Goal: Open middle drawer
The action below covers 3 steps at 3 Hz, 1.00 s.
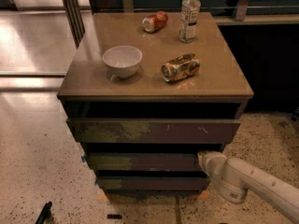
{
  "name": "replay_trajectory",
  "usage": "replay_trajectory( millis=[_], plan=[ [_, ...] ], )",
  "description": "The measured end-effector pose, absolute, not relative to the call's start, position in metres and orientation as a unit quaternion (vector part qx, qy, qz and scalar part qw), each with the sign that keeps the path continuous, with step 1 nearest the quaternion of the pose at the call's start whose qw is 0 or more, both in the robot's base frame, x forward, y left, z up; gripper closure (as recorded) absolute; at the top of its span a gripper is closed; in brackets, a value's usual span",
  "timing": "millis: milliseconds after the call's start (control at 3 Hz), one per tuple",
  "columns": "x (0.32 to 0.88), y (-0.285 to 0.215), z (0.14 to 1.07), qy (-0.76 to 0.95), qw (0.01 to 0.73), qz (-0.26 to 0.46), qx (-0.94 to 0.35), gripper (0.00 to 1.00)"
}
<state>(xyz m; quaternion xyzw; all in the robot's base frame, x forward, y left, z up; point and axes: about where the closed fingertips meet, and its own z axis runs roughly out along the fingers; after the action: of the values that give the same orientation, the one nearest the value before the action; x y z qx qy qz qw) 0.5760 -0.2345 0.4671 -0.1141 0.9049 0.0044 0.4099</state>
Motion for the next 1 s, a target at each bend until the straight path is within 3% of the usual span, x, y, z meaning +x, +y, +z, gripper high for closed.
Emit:
replay_trajectory(
  millis=[333, 1000],
  plan=[
    [0.602, -0.215, 0.496, 0.884, 0.447, -0.009, -0.133, 1.00],
    [0.604, -0.217, 0.476, 0.896, 0.427, -0.014, -0.124, 1.00]
  ],
)
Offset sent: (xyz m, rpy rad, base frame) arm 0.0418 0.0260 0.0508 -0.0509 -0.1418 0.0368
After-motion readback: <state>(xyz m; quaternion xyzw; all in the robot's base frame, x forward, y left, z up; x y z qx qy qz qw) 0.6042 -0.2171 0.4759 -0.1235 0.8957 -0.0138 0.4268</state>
